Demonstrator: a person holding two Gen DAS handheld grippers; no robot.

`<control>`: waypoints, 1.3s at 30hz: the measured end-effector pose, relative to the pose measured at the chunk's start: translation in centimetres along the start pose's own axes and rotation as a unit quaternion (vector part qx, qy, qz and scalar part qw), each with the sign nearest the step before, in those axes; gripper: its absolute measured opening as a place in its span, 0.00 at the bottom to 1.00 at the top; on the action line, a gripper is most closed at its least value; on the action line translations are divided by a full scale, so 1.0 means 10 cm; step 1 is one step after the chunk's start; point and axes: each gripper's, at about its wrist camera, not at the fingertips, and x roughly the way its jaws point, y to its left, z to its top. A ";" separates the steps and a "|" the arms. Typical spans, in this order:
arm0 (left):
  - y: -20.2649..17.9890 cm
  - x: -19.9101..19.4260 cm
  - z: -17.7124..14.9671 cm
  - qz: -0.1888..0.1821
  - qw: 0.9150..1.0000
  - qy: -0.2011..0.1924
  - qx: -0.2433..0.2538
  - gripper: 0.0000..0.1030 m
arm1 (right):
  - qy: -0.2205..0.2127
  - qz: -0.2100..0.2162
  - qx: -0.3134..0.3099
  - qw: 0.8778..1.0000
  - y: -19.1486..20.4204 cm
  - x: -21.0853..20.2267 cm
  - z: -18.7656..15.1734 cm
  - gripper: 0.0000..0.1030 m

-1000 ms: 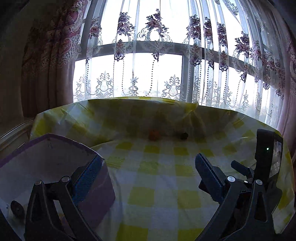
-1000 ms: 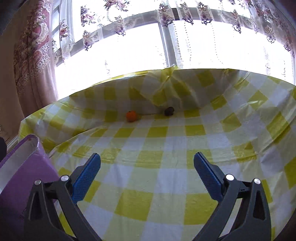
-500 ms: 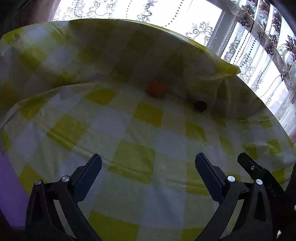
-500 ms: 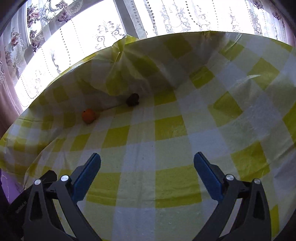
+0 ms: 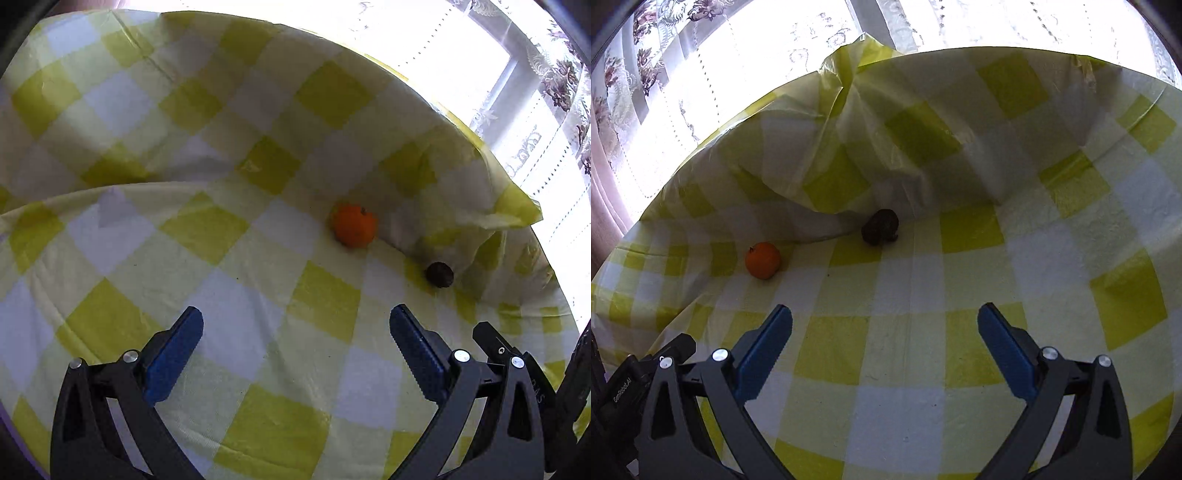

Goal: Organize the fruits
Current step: 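Close the right tool on the last dark round fruit, then lift the dark fruit with the right tool while the left tool grasps the orange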

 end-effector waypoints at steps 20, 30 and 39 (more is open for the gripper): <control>-0.21 0.26 0.18 0.021 0.999 0.012 0.026 0.95 | 0.065 -0.114 -0.089 0.987 0.53 1.12 0.64 0.98; -0.18 0.25 0.18 0.019 0.999 0.009 0.025 0.95 | 0.086 -0.118 -0.111 0.983 0.66 1.35 0.76 0.36; -0.18 0.25 0.18 0.022 1.000 0.009 0.020 0.95 | 0.070 -0.034 -0.018 0.997 0.35 0.91 0.59 0.36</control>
